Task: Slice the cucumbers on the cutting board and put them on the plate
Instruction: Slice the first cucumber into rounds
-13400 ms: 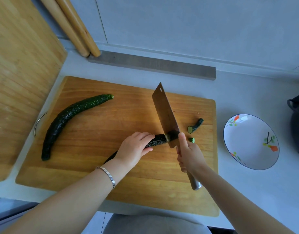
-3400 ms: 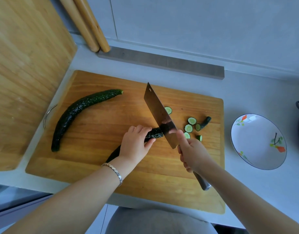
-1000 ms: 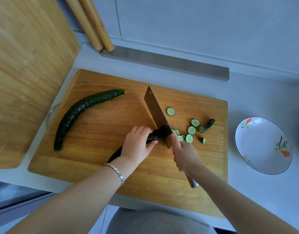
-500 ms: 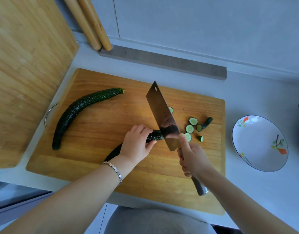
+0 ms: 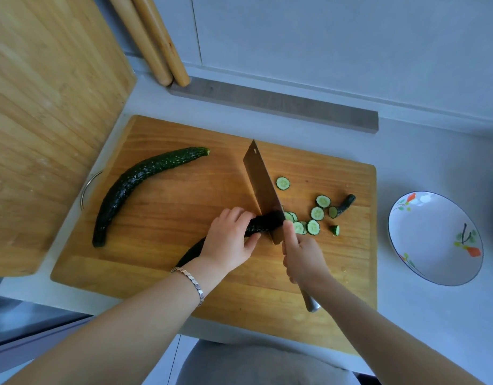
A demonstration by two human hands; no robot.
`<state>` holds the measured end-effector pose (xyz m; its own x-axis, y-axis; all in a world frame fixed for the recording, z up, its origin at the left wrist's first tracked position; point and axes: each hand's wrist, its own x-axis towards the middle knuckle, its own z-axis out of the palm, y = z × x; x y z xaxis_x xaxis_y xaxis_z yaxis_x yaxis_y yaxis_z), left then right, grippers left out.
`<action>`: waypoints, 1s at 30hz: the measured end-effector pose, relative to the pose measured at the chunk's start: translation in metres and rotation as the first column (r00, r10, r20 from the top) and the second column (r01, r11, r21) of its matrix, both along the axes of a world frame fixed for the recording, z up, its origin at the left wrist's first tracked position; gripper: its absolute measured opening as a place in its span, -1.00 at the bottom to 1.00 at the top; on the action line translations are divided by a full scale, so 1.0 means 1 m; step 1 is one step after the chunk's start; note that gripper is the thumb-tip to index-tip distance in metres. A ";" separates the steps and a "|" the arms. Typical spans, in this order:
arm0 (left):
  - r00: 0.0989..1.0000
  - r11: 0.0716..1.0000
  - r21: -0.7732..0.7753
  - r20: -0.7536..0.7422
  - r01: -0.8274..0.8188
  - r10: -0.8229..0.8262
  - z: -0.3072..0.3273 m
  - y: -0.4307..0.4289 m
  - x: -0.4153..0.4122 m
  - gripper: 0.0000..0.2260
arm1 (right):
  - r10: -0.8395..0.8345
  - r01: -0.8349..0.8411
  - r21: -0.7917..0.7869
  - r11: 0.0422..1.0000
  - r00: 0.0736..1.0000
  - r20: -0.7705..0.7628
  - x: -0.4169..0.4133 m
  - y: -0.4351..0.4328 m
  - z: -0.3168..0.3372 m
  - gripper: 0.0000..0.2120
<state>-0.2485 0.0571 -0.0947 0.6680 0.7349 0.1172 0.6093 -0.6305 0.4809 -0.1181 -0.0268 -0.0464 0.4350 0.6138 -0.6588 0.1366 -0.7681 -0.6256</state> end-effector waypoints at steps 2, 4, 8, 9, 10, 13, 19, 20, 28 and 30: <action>1.000 1.000 -0.011 0.023 0.020 -0.020 0.000 0.000 -0.002 -0.72 | -0.068 0.069 0.007 0.998 0.995 -0.076 0.006 -0.002 0.003 -0.46; 0.999 1.000 -0.017 0.034 0.020 -0.020 0.000 0.000 -0.001 -0.72 | -0.095 0.096 0.001 0.995 0.989 -0.117 0.014 -0.004 0.010 -0.46; 0.999 1.000 -0.018 0.043 0.022 -0.021 -0.002 -0.001 0.008 -0.73 | -0.066 0.068 0.015 0.998 0.991 -0.119 0.027 -0.011 0.028 -0.47; 0.999 1.000 -0.016 0.045 0.020 -0.020 -0.002 -0.001 0.009 -0.73 | -0.052 0.054 0.012 0.998 0.993 -0.110 0.028 -0.011 0.031 -0.47; 0.999 1.000 -0.016 0.048 0.018 -0.018 -0.002 -0.001 0.010 -0.73 | -0.041 0.042 0.007 0.999 0.994 -0.100 0.028 -0.011 0.034 -0.47; 0.999 1.000 -0.013 0.042 0.015 -0.015 -0.002 -0.001 0.010 -0.73 | -0.019 0.019 -0.008 1.000 0.997 -0.075 0.026 -0.010 0.035 -0.46; 0.999 1.000 -0.007 0.034 0.019 -0.019 -0.001 -0.001 0.010 -0.73 | -0.008 0.006 -0.025 1.000 0.997 -0.078 0.022 -0.010 0.033 -0.47; 0.999 1.000 -0.007 0.035 0.019 -0.019 -0.001 0.000 0.010 -0.73 | -0.007 0.005 -0.025 1.000 0.998 -0.070 0.022 -0.010 0.034 -0.46; 0.999 1.000 0.001 0.032 0.028 -0.028 0.000 0.001 0.010 -0.73 | 0.010 -0.013 -0.042 0.999 0.998 -0.069 0.021 -0.007 0.028 -0.48; 0.999 1.000 -0.006 0.037 0.030 -0.030 0.000 0.000 0.011 -0.74 | 0.018 -0.021 -0.063 0.998 0.998 -0.053 0.018 -0.004 0.021 -0.47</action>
